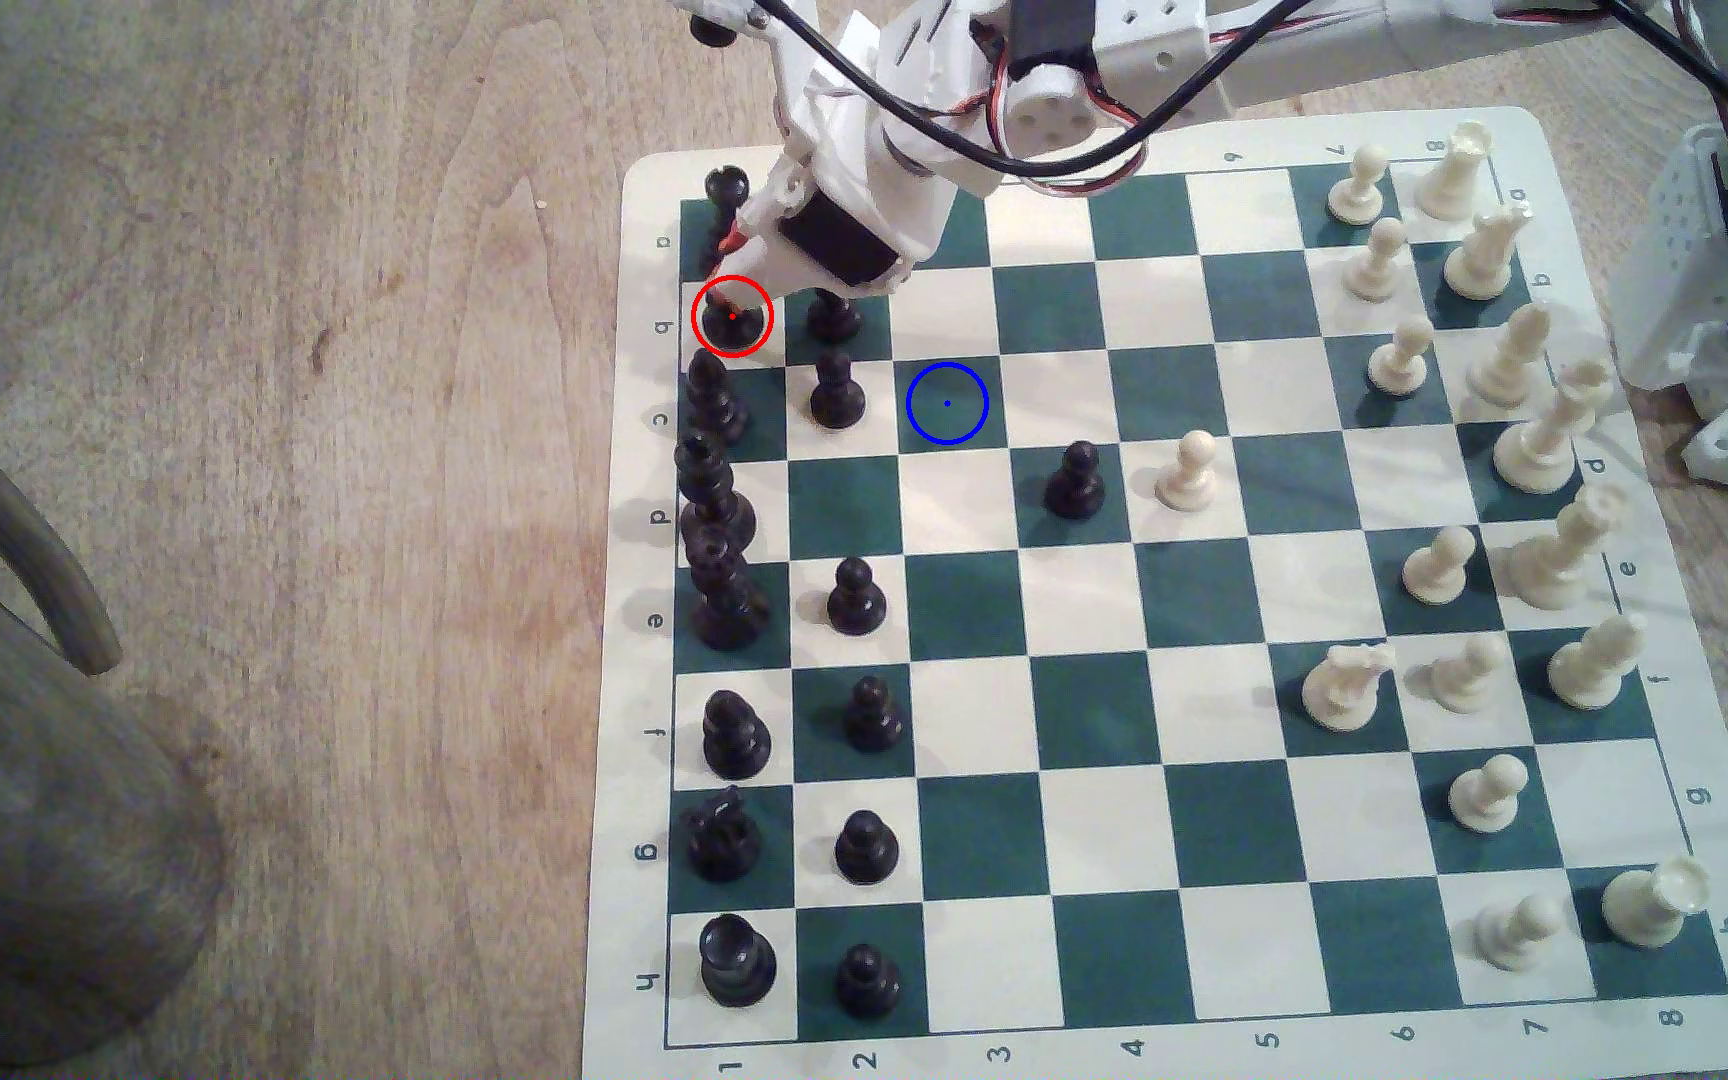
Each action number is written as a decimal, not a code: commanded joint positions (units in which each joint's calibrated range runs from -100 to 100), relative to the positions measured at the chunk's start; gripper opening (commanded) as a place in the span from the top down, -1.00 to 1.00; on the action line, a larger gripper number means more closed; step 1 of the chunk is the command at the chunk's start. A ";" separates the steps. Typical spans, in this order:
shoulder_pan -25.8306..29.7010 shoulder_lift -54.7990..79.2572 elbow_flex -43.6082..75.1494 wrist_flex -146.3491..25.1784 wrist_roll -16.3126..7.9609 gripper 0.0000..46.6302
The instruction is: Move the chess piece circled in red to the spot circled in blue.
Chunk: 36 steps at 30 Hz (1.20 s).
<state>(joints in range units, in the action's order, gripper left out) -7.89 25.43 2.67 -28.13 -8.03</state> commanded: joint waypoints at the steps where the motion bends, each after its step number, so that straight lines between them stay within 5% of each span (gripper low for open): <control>1: 0.34 -2.08 1.14 1.67 -0.10 0.96; 21: 1.67 -18.89 1.05 -2.91 -2.00 0.99; 36: 6.05 -41.81 -25.69 -11.27 -1.71 0.99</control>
<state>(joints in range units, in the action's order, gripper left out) -2.73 -7.33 -19.30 -39.28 -9.94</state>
